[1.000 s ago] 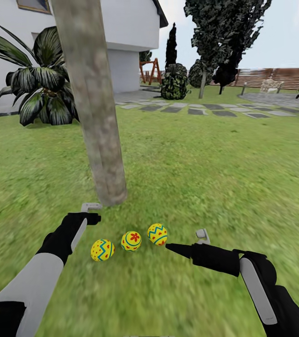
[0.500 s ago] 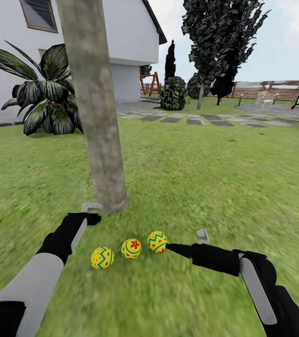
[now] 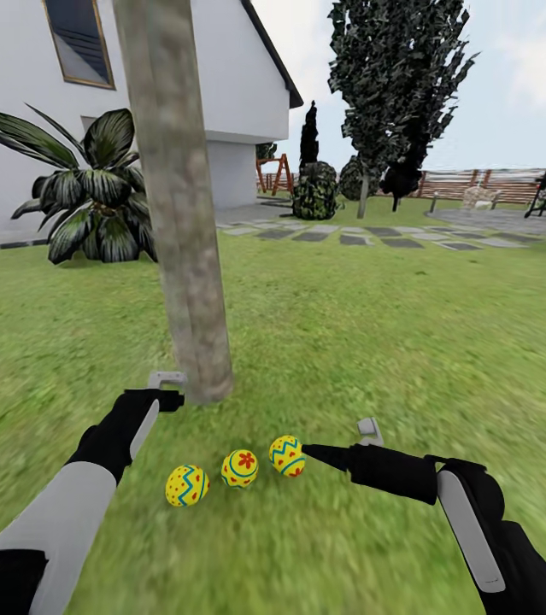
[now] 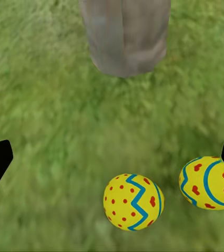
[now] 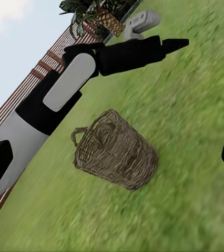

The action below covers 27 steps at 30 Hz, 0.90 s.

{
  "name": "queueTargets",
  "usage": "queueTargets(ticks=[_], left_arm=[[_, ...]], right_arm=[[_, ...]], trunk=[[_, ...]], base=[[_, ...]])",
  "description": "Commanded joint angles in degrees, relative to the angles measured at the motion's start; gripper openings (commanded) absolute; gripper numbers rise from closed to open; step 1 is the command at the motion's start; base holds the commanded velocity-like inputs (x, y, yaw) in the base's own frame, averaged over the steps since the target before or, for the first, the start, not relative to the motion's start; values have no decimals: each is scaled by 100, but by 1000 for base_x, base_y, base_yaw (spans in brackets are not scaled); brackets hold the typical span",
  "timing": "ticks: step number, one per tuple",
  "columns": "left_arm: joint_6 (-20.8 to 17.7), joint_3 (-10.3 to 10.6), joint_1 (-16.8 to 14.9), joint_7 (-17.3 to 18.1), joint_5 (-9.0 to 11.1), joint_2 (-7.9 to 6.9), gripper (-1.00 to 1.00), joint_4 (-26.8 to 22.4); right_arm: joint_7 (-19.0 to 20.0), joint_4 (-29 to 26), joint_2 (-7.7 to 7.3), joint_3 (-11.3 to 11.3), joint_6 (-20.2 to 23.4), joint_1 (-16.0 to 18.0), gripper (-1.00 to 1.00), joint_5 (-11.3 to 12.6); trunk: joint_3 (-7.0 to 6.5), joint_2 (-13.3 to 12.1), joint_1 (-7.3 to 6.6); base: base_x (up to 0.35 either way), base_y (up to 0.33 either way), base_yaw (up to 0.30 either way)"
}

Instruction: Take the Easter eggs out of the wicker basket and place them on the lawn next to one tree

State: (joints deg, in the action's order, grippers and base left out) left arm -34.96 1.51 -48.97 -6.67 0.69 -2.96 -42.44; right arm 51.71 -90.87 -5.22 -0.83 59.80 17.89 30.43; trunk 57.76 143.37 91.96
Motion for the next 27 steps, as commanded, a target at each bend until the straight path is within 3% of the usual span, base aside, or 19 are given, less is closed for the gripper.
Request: queueTargets(ticks=[1, 11, 20, 27], left_arm=[[-28, 16, -1, -25, 10, -3, 100, -6], [-26, 16, 0, -35, 16, 4, 100, -7], [-20, 22, 1, -40, 6, -1, 100, 53], [-22, 33, 1, -31, 5, -5, 100, 64]], right_arm=[[23, -1, 1, -5, 20, 4, 100, -25], [-131, 11, -22, -7, 20, 19, 100, -97], [-671, 16, -4, -3, 20, 27, 100, -108], [-1307, 17, 5, -19, 20, 35, 100, -107]], trunk=[[-17, 0, -3], [-239, -14, -30], [-400, -375, -228], [-526, -656, -381]], base=[[0, 0, 0], [0, 0, 0], [0, 0, 0], [0, 0, 0]])
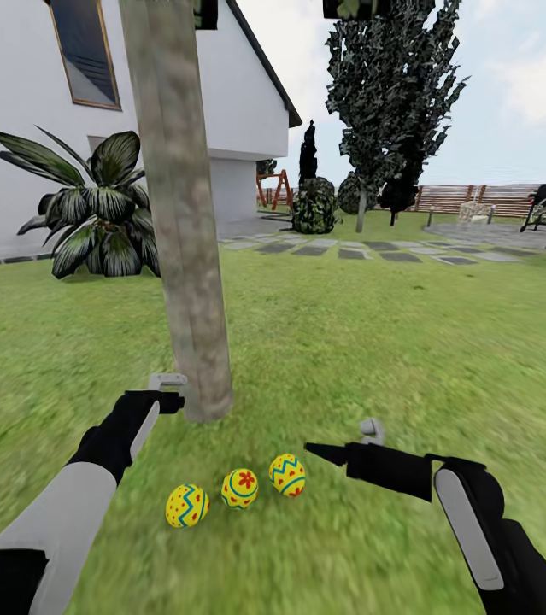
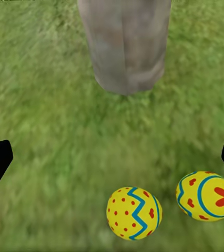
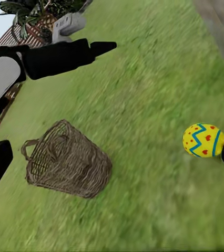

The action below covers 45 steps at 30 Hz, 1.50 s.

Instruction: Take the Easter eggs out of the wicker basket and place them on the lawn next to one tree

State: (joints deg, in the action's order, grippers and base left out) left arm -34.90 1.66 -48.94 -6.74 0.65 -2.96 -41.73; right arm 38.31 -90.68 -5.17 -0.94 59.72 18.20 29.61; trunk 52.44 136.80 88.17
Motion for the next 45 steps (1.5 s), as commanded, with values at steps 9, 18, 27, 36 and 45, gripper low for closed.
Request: queueTargets(ticks=[9, 18, 27, 36, 45], left_arm=[[-29, 24, 176, -5, 14, -13, 100, 5], [20, 27, 535, -24, 10, -28, 100, 36], [262, 27, 1141, -36, 15, -50, 100, 142], [579, 27, 1594, -38, 33, -62, 100, 208], [897, 27, 1910, -38, 28, -61, 100, 329]], right_arm=[[-831, 9, -11, -585, 28, -4, 100, -31], [-1629, 7, -31, -630, 28, -51, 100, -18], [-2345, 14, -16, -627, 28, -295, 100, -25], [-2468, 15, -18, -627, -198, -653, 100, -32], [-2462, 197, -29, -626, -669, -1052, 100, -41]], trunk=[[-156, -360, -199], [-318, -721, -397], [-479, -1082, -595], [-676, -1443, -792], [-873, -1804, -990]], base=[[0, 0, 0], [0, 0, 0], [0, 0, 0], [0, 0, 0], [0, 0, 0]])
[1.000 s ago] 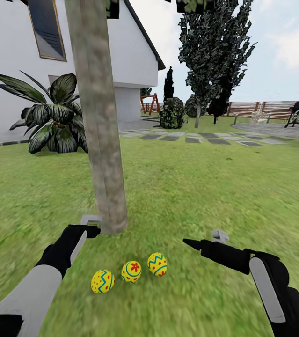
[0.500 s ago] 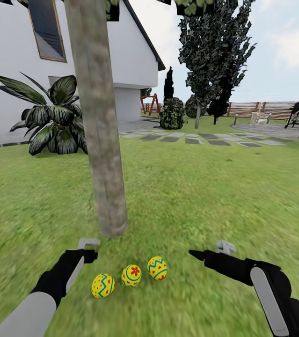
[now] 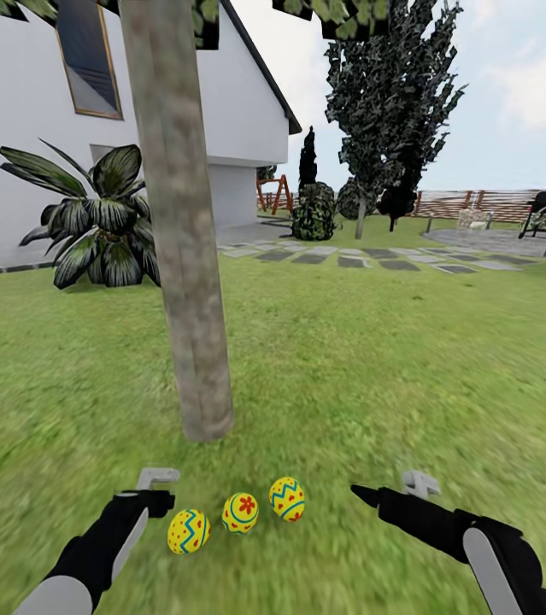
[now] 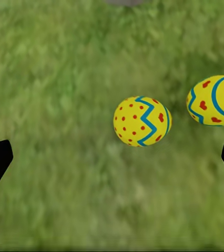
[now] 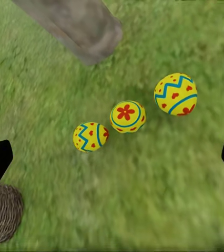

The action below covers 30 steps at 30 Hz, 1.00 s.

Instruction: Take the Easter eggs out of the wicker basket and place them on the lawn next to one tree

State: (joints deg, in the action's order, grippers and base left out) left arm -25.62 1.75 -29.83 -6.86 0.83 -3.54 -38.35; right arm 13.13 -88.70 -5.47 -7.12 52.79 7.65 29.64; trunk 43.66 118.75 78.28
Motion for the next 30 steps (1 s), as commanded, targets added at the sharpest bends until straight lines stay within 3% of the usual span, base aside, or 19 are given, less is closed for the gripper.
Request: queueTargets(ticks=[1, 4, 13, 21, 30], left_arm=[[-9, 19, 12, -26, 11, -4, 100, 17], [150, 19, 55, -29, 13, 1, 100, 210], [479, 19, 73, -34, 14, 7, 100, 657], [1263, 12, 74, -35, 14, 28, 100, 1481], [1894, 13, 74, -33, 5, 8, 100, 2055]], right_arm=[[58, 31, -4, -9, -31, -17, 100, -45], [61, 146, -28, -9, -226, -87, 100, -46], [61, 233, -14, 4, -276, -104, 100, -49], [64, 641, -20, 0, -448, -105, 100, -54], [65, 1166, -30, 0, -720, -106, 100, -61]], trunk=[[-14, -39, -24], [-69, -159, -89], [-231, -520, -287], [-374, -841, -463], [-536, -1202, -660]], base=[[0, 0, 0], [0, 0, 0], [0, 0, 0], [0, 0, 0], [0, 0, 0]])
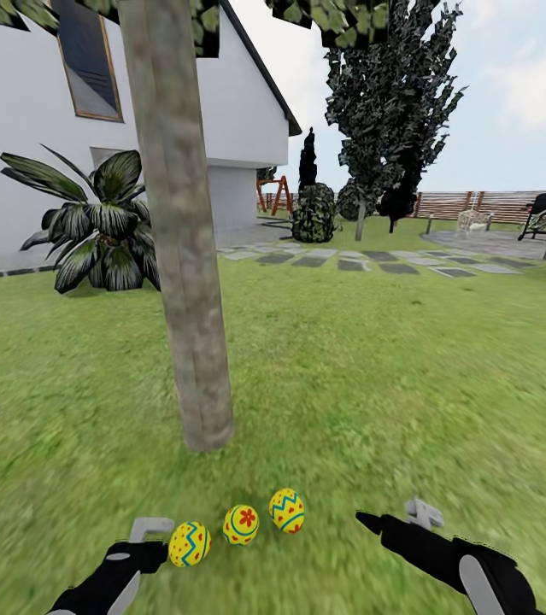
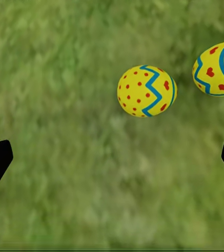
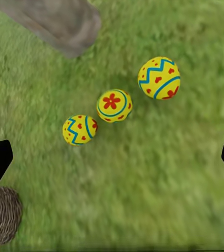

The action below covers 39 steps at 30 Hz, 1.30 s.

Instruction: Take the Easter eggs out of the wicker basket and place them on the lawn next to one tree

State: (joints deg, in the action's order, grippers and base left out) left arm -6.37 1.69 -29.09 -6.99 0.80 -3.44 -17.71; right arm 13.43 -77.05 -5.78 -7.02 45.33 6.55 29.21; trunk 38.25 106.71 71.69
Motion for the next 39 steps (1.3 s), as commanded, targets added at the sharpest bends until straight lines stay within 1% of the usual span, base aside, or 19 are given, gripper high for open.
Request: queueTargets(ticks=[1, 4, 7, 12, 18, 22, 27, 31, 39], left_arm=[[34, 18, -1, -20, 8, -3, 100, 53], [208, 20, -1, -18, 8, -9, 100, 209], [379, 22, 4, -16, 8, -17, 100, 377], [579, 19, 7, -14, 2, -23, 100, 524], [632, 20, 8, -14, 0, -24, 100, 598], [644, 21, 8, -13, 0, -32, 100, 624], [647, 24, 10, -13, -6, -33, 100, 627], [683, 24, 77, -13, -8, -28, 100, 628], [714, 23, 212, -13, -4, -30, 100, 628]], right_arm=[[36, 62, -1, -10, -33, 4, 100, -18], [38, 270, -10, -10, -243, 4, 100, -19], [43, 632, -22, -10, -553, 4, 100, -20], [38, 841, -27, -10, -719, 2, 100, -21], [37, 899, -28, -10, -773, -3, 100, -21], [37, 1010, -28, -10, -893, -19, 100, -21], [33, 1042, -28, -10, -914, -33, 100, -21], [30, 1104, -28, -10, -930, -38, 100, -21], [36, 1448, -28, -10, -1288, -40, 100, -21]], trunk=[[-13, -39, -23], [-67, -159, -89], [-121, -279, -155], [-210, -480, -265], [-318, -721, -397], [-390, -881, -485], [-480, -1081, -594], [-552, -1242, -682], [-695, -1563, -858]], base=[[0, 0, 0], [0, 0, 0], [0, 0, 0], [0, 0, 0], [0, 0, 0], [0, 0, 0], [0, 0, 0], [0, 0, 0], [0, 0, 0]])
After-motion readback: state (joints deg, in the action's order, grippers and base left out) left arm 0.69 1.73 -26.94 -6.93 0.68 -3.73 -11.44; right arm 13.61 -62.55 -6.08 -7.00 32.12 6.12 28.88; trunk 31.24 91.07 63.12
